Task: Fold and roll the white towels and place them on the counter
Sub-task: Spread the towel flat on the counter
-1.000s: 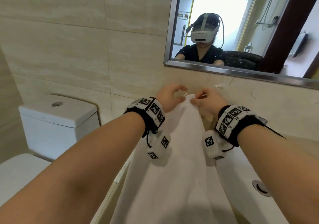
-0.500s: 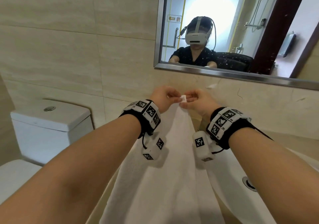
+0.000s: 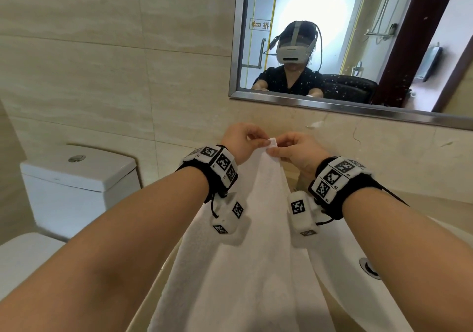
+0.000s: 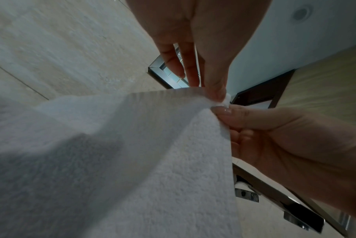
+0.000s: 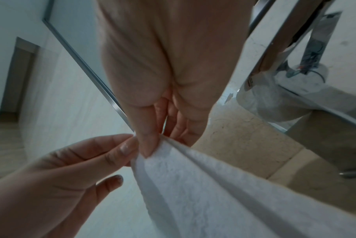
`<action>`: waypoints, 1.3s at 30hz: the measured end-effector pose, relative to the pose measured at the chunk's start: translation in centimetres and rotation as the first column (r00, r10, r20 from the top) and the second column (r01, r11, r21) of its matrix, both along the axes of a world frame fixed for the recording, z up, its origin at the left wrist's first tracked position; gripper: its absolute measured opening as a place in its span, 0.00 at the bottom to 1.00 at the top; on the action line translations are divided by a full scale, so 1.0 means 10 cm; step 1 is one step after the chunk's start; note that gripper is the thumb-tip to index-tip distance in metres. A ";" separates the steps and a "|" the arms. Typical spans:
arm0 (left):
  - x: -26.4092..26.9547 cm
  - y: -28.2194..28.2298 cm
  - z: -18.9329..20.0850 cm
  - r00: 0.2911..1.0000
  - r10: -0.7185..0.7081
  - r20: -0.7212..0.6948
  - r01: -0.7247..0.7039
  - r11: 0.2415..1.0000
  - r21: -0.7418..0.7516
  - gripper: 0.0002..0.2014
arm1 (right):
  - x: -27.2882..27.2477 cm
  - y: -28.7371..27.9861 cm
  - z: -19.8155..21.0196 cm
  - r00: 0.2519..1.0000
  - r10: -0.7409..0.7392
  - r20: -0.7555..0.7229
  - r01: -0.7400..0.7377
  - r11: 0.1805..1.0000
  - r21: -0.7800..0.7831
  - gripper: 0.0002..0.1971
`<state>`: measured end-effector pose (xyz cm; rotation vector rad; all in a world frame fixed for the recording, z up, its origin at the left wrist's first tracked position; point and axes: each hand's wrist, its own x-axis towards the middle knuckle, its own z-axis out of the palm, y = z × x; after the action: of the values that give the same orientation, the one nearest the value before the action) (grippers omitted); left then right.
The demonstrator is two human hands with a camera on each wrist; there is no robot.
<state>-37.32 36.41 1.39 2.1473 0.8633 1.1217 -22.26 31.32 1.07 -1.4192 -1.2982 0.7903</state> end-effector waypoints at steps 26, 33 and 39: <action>-0.48 0.05 0.12 0.494 0.449 -0.745 -0.328 0.890 0.318 0.17 | 0.26 -0.24 0.45 0.903 -0.386 0.191 0.349 0.916 0.201 0.07; -0.75 -0.34 0.62 0.775 0.402 -0.488 -0.322 0.915 0.243 0.16 | 0.10 -0.62 0.86 0.872 -0.437 0.223 0.384 0.890 0.244 0.04; -1.13 -1.08 1.20 0.900 0.396 -0.185 -0.340 0.900 0.273 0.15 | -0.23 -1.32 1.46 0.854 -0.458 0.247 0.376 0.872 0.314 0.08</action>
<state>-48.58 25.65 13.39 2.4123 1.3564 1.2144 -24.54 18.12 15.72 -1.5807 -1.2044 0.0935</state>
